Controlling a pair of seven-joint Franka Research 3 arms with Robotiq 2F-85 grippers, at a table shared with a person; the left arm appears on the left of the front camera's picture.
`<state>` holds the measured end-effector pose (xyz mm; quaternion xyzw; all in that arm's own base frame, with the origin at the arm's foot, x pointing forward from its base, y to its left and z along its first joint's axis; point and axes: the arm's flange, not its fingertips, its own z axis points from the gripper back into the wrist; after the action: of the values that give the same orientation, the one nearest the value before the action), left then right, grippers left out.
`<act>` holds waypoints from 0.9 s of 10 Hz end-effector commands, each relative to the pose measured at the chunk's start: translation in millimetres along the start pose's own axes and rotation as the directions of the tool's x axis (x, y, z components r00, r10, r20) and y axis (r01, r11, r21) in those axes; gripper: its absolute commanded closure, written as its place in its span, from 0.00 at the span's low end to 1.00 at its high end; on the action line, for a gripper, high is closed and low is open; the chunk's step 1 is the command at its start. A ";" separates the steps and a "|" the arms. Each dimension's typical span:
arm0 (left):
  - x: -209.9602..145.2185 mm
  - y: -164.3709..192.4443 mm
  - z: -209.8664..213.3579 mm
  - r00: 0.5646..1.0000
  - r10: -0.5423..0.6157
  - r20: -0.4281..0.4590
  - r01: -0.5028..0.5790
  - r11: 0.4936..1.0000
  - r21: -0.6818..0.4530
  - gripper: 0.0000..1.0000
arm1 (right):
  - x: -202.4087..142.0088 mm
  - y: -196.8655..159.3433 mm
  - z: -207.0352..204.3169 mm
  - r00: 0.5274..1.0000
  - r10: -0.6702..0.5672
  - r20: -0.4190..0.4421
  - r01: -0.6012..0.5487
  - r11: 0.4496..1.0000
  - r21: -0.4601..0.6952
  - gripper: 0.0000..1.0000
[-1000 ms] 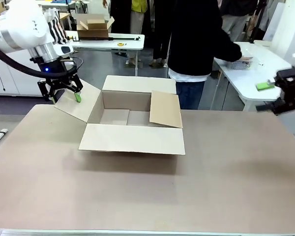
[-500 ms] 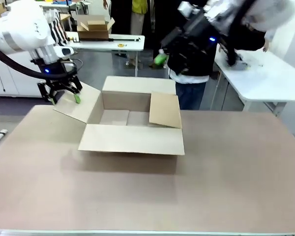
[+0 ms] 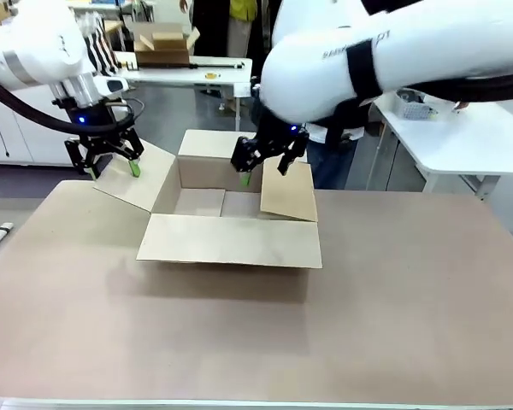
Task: Pack the gift set into the box.
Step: Place both hands on the side flaps of the Package Box and spread them outward.
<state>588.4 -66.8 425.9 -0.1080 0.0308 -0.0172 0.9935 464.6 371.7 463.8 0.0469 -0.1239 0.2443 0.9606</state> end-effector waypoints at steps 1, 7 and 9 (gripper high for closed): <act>0.0 0.8 2.1 1.000 0.007 0.001 -0.007 1.000 0.015 0.00 | 2.4 -12.5 21.2 1.000 -0.023 -0.016 0.024 0.998 0.051 0.00; 0.0 0.8 2.1 1.000 0.007 0.001 -0.007 1.000 0.015 0.00 | 42.0 28.5 -5.3 0.982 -0.151 -0.113 0.124 0.968 -0.219 0.00; 0.0 0.8 2.1 1.000 0.007 0.001 -0.007 1.000 0.015 0.00 | 63.9 37.3 -22.5 0.953 -0.261 -0.154 0.192 0.913 -0.360 0.00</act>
<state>588.9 -66.7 425.6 -0.1081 0.0310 -0.0171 0.9935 483.9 403.8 452.5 -0.0893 -0.0894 0.1463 0.9811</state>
